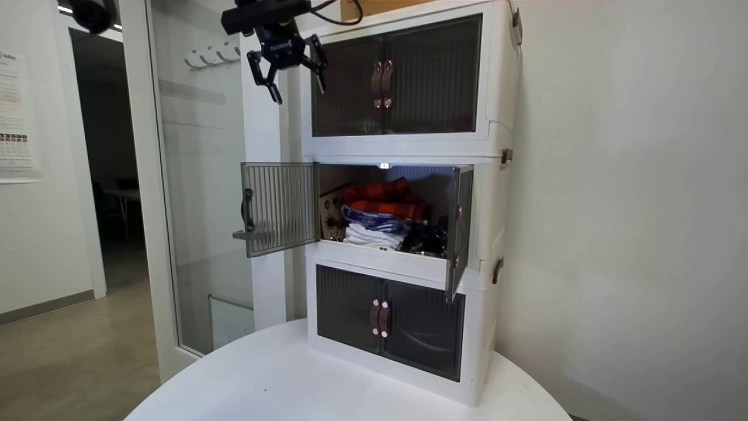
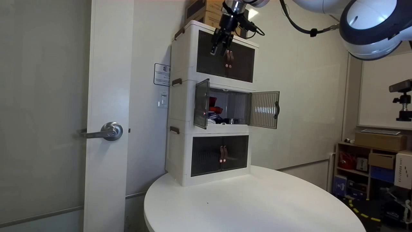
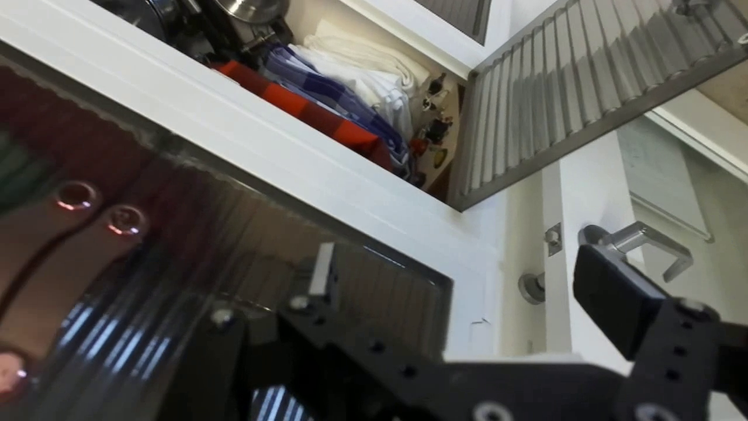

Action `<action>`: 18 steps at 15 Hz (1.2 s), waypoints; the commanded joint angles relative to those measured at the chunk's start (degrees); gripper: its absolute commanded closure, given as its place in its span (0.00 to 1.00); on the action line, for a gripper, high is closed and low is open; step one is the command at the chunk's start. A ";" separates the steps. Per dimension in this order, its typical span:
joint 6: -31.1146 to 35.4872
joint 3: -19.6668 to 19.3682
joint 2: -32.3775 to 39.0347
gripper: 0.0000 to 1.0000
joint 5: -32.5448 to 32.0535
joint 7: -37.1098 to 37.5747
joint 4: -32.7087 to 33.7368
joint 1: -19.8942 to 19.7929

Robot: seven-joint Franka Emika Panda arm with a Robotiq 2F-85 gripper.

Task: Open the right and left middle cabinet doors, respectively

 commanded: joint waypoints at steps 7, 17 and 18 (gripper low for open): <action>0.90 0.64 0.66 0.00 2.61 0.70 -2.77 -6.09; 1.41 1.08 1.15 0.00 3.00 0.68 -2.77 -6.52; 1.41 1.08 1.15 0.00 3.00 0.68 -2.77 -6.52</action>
